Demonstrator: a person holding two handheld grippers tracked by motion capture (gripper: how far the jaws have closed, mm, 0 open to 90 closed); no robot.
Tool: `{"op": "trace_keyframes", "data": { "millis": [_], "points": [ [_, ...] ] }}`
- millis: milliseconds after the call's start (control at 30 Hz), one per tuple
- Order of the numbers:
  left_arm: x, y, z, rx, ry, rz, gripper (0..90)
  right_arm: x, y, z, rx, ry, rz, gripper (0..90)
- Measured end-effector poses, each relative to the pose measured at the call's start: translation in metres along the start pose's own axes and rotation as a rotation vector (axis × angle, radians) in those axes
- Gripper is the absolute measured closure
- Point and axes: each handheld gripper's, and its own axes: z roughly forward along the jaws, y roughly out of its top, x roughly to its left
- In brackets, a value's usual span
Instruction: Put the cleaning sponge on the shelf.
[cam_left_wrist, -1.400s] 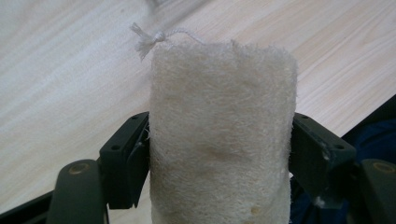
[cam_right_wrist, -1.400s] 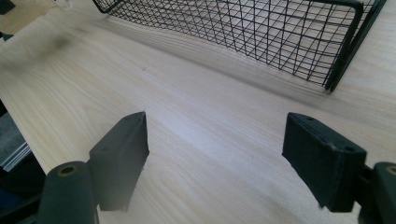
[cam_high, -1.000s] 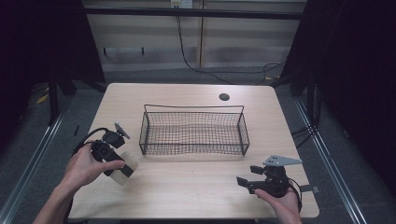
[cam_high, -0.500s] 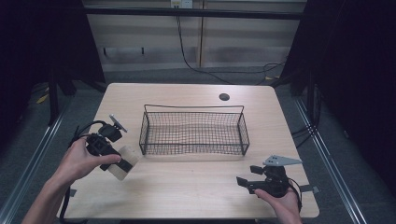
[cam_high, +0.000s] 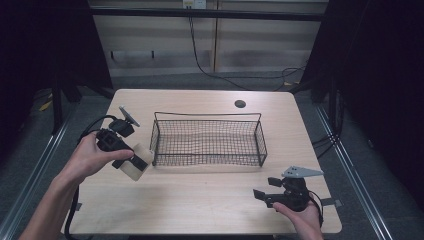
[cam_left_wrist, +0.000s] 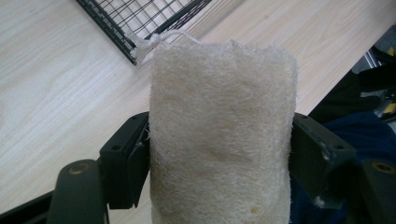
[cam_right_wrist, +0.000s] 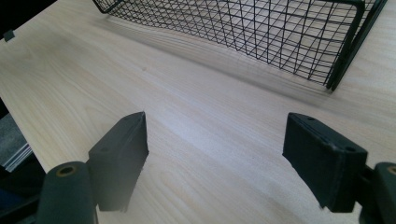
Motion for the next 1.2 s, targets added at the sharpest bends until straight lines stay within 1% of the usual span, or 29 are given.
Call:
{"op": "trace_keyframes", "data": {
  "millis": [33, 100, 233, 267, 333, 367, 567, 667, 733, 867, 900, 933, 1000, 1133, 1200],
  "points": [
    [-0.001, 0.002, -0.001, -0.01, 0.0, -0.01, 27.9, 0.0, 0.0, 0.0, 0.002, -0.001, 0.002, 22.3],
    [0.0, 0.006, -0.003, -0.008, 0.001, -0.009, 27.9, 0.001, 0.0, 0.0, 0.003, 0.001, 0.0, 22.3],
    [-0.002, 0.014, -0.006, -0.023, -0.011, -0.024, 28.0, 0.0, 0.0, 0.0, 0.002, 0.001, 0.002, 22.2],
    [-0.003, 0.016, -0.006, -0.021, -0.014, -0.032, 28.0, 0.0, 0.0, 0.0, 0.002, 0.0, 0.002, 22.2],
    [-0.003, 0.019, -0.008, -0.039, -0.025, -0.056, 27.9, 0.0, 0.0, 0.0, 0.002, 0.0, 0.002, 22.2],
    [-0.003, 0.021, -0.008, -0.047, -0.025, -0.072, 28.0, 0.0, 0.0, 0.0, 0.002, -0.003, 0.001, 22.2],
    [-0.007, 0.033, -0.008, -0.042, -0.023, -0.108, 27.9, 0.0, 0.0, 0.0, 0.002, 0.001, 0.003, 22.2],
    [-0.009, 0.039, -0.007, -0.051, -0.025, -0.129, 27.9, 0.0, 0.0, 0.0, 0.001, 0.001, 0.001, 22.2],
    [-0.01, 0.044, -0.005, -0.054, -0.026, -0.152, 28.0, 0.0, 0.0, 0.0, 0.001, 0.0, 0.0, 22.2],
    [-0.011, 0.052, -0.003, -0.061, -0.02, -0.216, 27.9, 0.0, 0.0, -0.001, -0.001, 0.002, 0.0, 22.2],
    [-0.011, 0.054, -0.003, -0.064, -0.02, -0.225, 27.9, 0.0, 0.0, -0.001, 0.0, 0.001, -0.001, 22.2],
    [-0.011, 0.056, -0.003, -0.056, -0.019, -0.227, 27.9, 0.0, 0.0, -0.001, 0.0, 0.002, -0.001, 22.2],
    [-0.012, 0.059, -0.002, -0.065, -0.025, -0.244, 27.9, 0.0, 0.0, -0.001, 0.0, 0.002, -0.002, 22.2],
    [-0.013, 0.066, -0.002, -0.071, -0.011, -0.274, 27.9, 0.001, 0.0, -0.001, 0.003, 0.001, 0.001, 22.2],
    [-0.013, 0.069, -0.002, -0.071, -0.011, -0.296, 27.8, 0.001, 0.0, -0.001, 0.003, 0.001, 0.002, 22.1]
  ]
}}
